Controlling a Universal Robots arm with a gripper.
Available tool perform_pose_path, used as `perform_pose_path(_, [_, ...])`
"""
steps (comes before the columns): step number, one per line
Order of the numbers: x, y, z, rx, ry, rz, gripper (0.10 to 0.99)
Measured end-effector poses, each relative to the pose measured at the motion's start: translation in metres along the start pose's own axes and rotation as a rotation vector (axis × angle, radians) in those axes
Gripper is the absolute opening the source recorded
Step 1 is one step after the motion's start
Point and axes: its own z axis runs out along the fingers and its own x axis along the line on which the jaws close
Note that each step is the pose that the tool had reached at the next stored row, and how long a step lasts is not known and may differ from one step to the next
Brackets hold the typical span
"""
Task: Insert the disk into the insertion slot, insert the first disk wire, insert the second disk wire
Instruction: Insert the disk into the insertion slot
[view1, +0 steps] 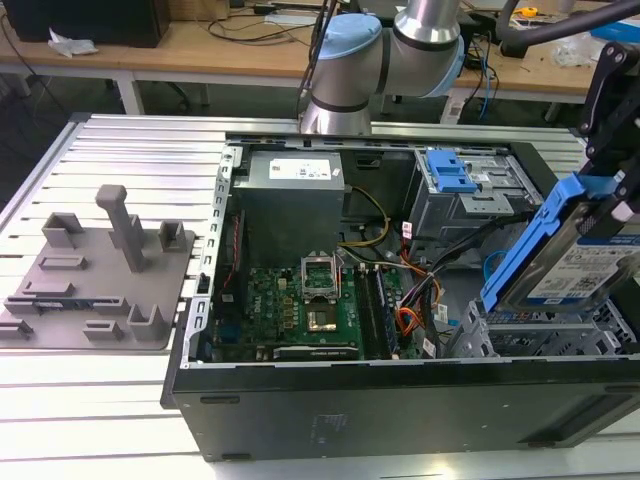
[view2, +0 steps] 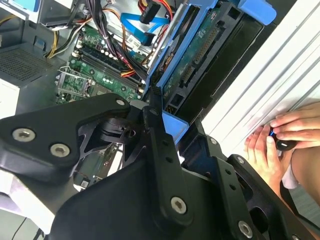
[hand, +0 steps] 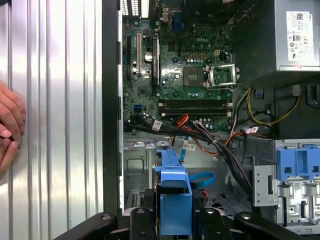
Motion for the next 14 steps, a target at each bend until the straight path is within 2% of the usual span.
perform_pose_path(3, [0.0001, -0.0001, 0.0018, 0.000, 0.0000, 0.000, 0.365])
perform_pose_path(14, [0.0009, -0.0008, 0.0162, 0.000, 0.0001, 0.000, 0.365])
